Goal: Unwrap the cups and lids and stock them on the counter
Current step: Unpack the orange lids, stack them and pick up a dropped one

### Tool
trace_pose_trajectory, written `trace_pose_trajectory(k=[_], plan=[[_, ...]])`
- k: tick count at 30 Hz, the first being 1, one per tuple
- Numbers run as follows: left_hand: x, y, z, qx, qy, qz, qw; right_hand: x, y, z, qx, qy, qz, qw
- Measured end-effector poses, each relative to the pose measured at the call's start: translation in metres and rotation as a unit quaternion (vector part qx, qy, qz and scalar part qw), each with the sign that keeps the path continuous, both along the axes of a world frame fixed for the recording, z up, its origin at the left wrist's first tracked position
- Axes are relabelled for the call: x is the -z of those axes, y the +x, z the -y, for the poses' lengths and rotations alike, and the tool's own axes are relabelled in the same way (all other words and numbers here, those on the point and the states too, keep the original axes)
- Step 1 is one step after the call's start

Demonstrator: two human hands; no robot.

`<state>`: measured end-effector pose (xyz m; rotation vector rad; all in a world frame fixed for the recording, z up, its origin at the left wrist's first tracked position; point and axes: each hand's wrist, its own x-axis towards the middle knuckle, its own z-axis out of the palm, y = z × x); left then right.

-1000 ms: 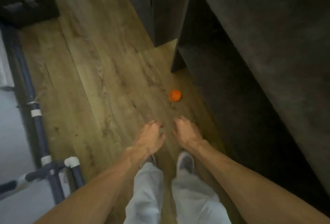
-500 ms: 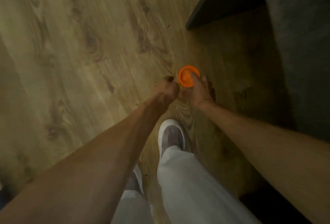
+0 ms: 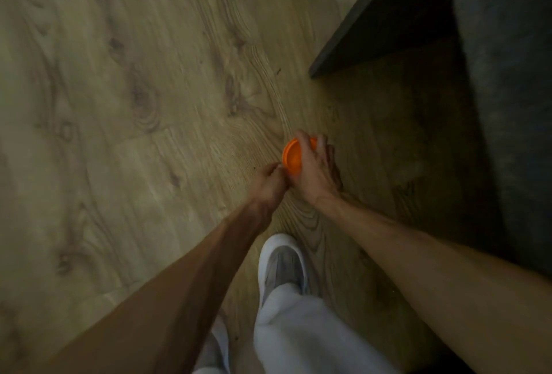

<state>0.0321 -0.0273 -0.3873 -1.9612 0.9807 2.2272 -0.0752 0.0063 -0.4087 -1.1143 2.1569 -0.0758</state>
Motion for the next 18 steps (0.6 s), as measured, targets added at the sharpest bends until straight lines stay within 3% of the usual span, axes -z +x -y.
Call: trace_pose_trajectory(k=[5, 8, 13, 18], plan=[[-0.132, 0.032, 0.009, -0.109, 0.010, -0.031, 0.994, -0.142, 0.039, 0.007, 0.021, -0.121, 0.041, 0.992], [-0.227, 0.055, 0.014, -0.126, 0.003, -0.073, 0.989, -0.239, 0.062, 0.005, 0.032, -0.164, 0.056, 0.984], [-0.408, 0.071, 0.009, -0.081, 0.002, -0.183, 0.980, -0.427, 0.083, -0.017, 0.075, -0.216, 0.079, 0.970], [-0.585, 0.077, -0.023, 0.049, 0.006, -0.245, 0.968, -0.619, 0.084, -0.078, 0.069, -0.273, 0.018, 0.959]])
